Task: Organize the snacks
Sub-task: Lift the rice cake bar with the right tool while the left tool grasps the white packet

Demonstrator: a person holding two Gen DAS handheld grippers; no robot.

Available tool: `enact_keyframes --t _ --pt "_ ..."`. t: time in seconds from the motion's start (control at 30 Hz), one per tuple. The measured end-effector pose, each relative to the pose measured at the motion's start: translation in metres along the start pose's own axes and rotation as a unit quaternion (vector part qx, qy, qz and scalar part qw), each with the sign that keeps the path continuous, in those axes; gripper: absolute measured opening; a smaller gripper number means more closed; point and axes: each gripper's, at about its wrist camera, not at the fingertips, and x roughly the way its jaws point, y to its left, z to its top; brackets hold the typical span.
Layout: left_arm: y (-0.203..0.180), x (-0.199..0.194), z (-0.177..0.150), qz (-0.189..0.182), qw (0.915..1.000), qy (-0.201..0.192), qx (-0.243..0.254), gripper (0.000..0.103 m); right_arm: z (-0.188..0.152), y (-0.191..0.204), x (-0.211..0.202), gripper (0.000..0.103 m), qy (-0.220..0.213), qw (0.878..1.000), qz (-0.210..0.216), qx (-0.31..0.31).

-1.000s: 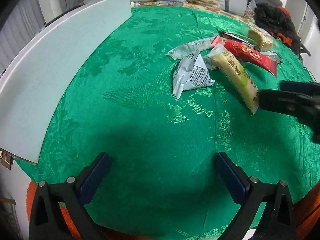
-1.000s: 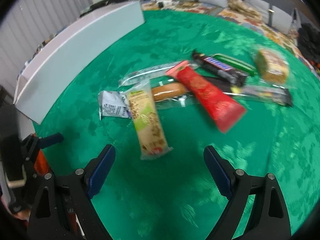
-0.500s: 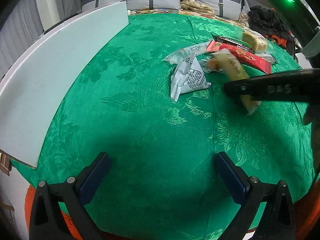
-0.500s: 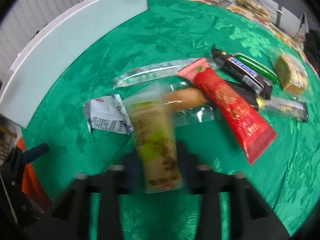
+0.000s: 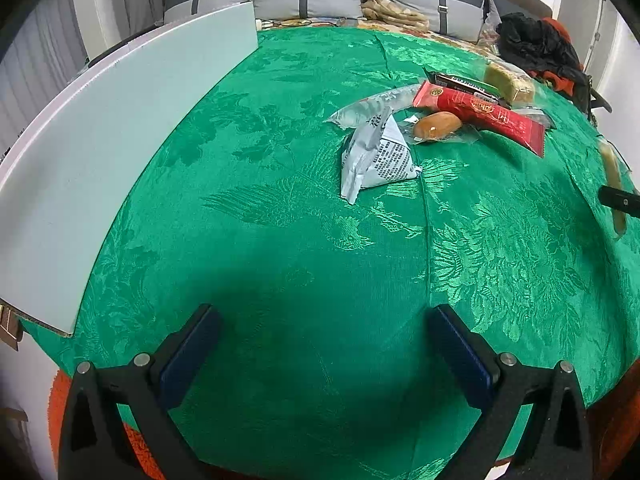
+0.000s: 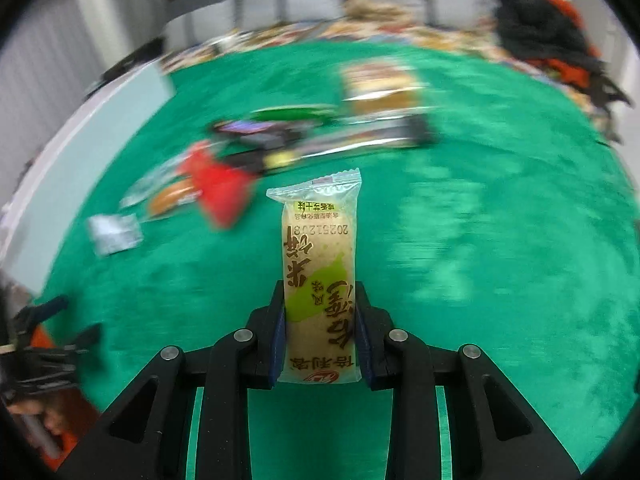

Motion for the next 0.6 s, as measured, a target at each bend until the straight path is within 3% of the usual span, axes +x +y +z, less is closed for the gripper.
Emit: enact_keyframes --t 0.1,0.17,0.2,0.33,0.47,0.6 --pt "0.001 0.000 0.002 -0.011 0.9999 0.007 -0.004 0.103 -0.002 -0.030 0.009 0.037 -0.002 0.999 -0.025 0.028" --pt "0.005 -0.002 0.004 -0.033 0.9994 0.005 -0.013 0.103 -0.005 -0.041 0.013 0.065 -0.009 0.999 -0.024 0.045" --pt "0.007 -0.003 0.006 -0.049 0.9986 0.005 -0.022 0.103 -0.006 -0.045 0.015 0.071 -0.015 0.998 -0.026 0.051" --pt "0.007 -0.005 0.020 -0.072 0.9972 -0.002 -0.022 0.103 -0.014 -0.046 0.027 0.073 -0.028 0.998 -0.037 0.046" --pt "-0.003 0.000 0.041 -0.064 0.9979 -0.010 0.008 0.103 -0.027 -0.044 0.024 0.075 -0.054 0.996 -0.058 0.027" --pt "-0.013 0.020 0.064 -0.055 0.9980 -0.004 0.031 0.101 -0.028 -0.041 0.025 0.077 -0.053 0.996 -0.070 0.017"
